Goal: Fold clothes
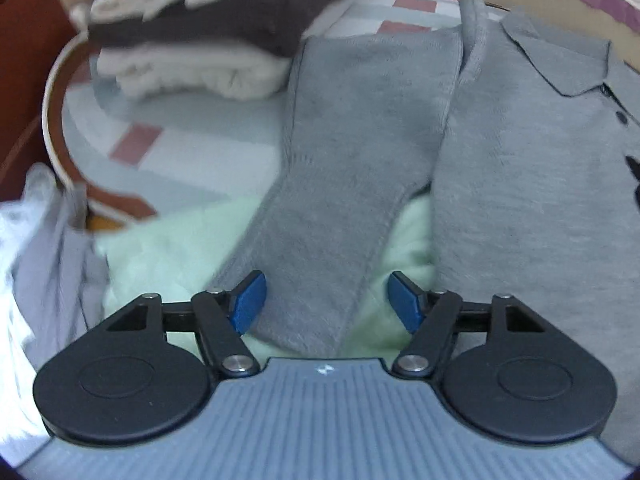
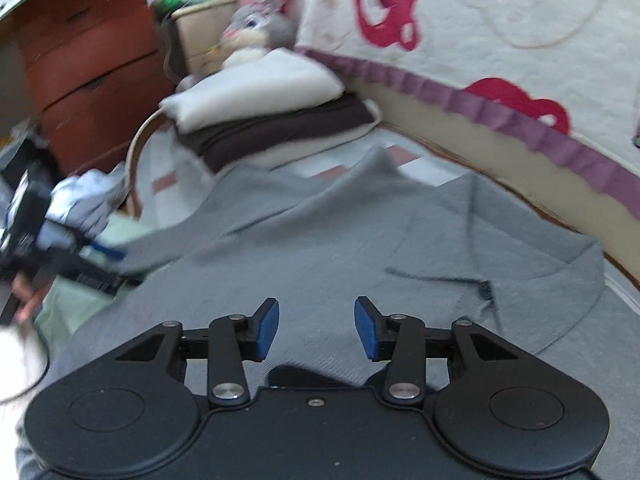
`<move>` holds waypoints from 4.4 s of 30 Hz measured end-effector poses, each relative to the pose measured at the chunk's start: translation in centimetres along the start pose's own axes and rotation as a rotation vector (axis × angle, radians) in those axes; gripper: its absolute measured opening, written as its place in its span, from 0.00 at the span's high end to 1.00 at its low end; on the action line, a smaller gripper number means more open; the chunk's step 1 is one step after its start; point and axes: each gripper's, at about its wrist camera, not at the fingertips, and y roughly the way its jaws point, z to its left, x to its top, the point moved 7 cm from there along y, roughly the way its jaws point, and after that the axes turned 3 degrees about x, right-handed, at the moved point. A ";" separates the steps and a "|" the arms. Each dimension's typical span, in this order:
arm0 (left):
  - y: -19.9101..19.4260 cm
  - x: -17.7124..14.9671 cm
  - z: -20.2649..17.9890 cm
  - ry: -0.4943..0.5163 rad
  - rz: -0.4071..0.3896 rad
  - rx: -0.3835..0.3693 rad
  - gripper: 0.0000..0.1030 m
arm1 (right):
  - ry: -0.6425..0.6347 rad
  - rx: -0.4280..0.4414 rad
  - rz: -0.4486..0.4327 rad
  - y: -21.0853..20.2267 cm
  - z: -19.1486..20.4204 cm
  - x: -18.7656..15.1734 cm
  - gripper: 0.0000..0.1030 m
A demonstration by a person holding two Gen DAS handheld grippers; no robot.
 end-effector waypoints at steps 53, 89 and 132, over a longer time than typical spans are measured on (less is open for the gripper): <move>-10.0 12.6 7.8 -0.189 -0.388 0.021 0.31 | 0.571 0.045 -0.023 -11.4 -10.0 -10.8 0.38; -11.9 -8.1 -7.5 0.477 0.151 -0.803 0.30 | -0.132 0.273 0.341 -7.2 -1.3 -14.7 0.37; -13.1 7.4 -7.0 0.272 -0.323 -0.403 0.96 | 0.284 0.165 -0.088 -12.9 -11.8 -9.1 0.90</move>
